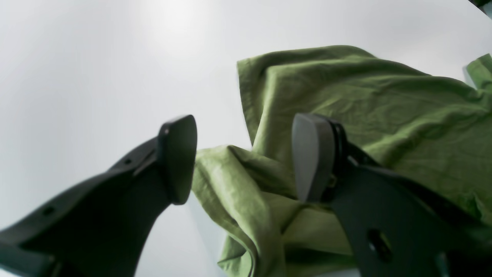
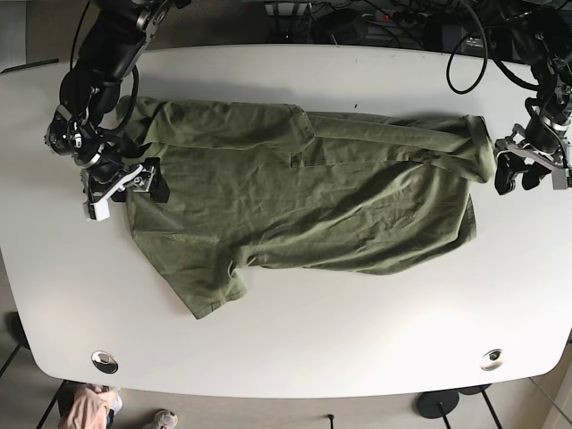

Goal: Fold the T-shirt properly
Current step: 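Regrasp the shirt edge with both grippers and lift it, shaking out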

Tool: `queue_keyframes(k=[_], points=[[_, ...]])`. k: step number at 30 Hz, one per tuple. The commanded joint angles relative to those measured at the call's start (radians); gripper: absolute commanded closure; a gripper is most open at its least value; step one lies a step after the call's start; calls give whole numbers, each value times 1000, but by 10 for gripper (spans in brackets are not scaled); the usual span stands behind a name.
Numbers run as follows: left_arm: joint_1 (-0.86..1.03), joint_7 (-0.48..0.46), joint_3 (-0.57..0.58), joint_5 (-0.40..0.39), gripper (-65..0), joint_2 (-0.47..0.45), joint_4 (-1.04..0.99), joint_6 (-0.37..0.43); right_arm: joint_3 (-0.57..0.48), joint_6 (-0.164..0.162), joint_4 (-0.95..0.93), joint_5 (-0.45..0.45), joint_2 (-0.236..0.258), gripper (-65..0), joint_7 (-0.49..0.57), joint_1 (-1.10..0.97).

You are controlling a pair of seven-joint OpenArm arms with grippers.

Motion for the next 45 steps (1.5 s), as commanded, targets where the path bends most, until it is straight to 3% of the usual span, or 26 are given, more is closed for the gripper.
queue_keyframes(k=[1,3,6,9,11,26,28,35,38,45], points=[[-42,-21,-24,-15,-369,-24,-19,-3,-6,-2,1,-15,-2,-601,-32,3],[-57,-19,-55,-15,-371,-24,-51,-3,-6,-2,-2,-15,-4,-531,-32,3],[-125,-19,-58,-15,-376,-24,-128,29,-11,-2,-2,-16,-4,-319,-31,6],[-197,-19,-55,-15,-492,-26,-233,106,-14,-2,-2,-16,-2,-98,-31,7],[-251,-19,-21,-15,-543,-26,-294,139,-14,-2,-2,-16,-2,-32,-31,20],[-588,-27,447,-17,-535,-41,-747,141,-9,-2,4,-13,-4,-30,-32,23],[-596,-22,505,-17,-464,-41,-745,141,-9,-2,4,-13,-4,-30,-32,23],[-607,-28,575,-17,-26,-47,-740,141,-6,-2,4,-9,-4,-24,-32,21],[-608,-22,574,-23,0,-78,-705,139,-6,-2,30,-7,-4,-17,-32,18],[-504,108,491,-18,0,-107,-265,144,-11,-2,328,-6,-37,-17,-95,-82]])
